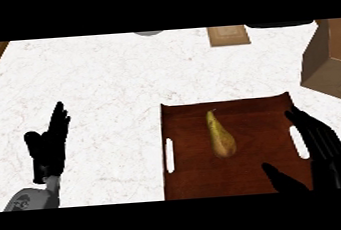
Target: Pick the pear from the tray and place it in the cardboard box
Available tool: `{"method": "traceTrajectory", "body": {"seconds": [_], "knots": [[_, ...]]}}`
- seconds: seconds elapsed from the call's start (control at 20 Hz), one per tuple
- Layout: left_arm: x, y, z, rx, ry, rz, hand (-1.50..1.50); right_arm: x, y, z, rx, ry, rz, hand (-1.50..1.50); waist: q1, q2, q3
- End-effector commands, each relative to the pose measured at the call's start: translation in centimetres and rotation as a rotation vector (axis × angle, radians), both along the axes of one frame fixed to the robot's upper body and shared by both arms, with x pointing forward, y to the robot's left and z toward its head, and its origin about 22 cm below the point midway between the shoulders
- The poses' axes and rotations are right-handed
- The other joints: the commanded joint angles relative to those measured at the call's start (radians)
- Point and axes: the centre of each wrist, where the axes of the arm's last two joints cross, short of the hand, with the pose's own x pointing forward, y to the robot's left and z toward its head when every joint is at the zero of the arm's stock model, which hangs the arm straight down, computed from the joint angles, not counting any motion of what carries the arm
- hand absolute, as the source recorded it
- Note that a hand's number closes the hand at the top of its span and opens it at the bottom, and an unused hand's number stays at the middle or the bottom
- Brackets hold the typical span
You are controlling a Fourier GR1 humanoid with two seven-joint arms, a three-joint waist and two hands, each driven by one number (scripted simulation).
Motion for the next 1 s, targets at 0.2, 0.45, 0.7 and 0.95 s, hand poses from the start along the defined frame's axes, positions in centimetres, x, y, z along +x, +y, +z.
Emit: {"method": "traceTrajectory", "body": {"seconds": [0.2,0.45,0.7,0.95], "knots": [[0.0,-0.6,0.0,0.0,-0.002,-0.014,0.0,-1.8,4.7,5.5,-0.087,0.246,-0.082,-1.5,0.021,0.003,0.002],[1.7,-0.4,0.7,-0.006,-0.01,-0.036,0.0,-0.2,10.0,6.3,-0.121,0.369,-0.092,-1.5,0.022,0.005,0.002],[1.5,-1.3,-0.8,-0.007,-0.01,-0.019,0.0,1.7,13.0,6.4,-0.168,0.489,-0.142,-1.5,0.018,0.007,0.002],[0.2,-1.5,-0.8,-0.002,-0.005,-0.015,0.0,4.0,12.6,4.5,-0.186,0.604,-0.223,-1.5,0.025,0.006,0.004]]}}
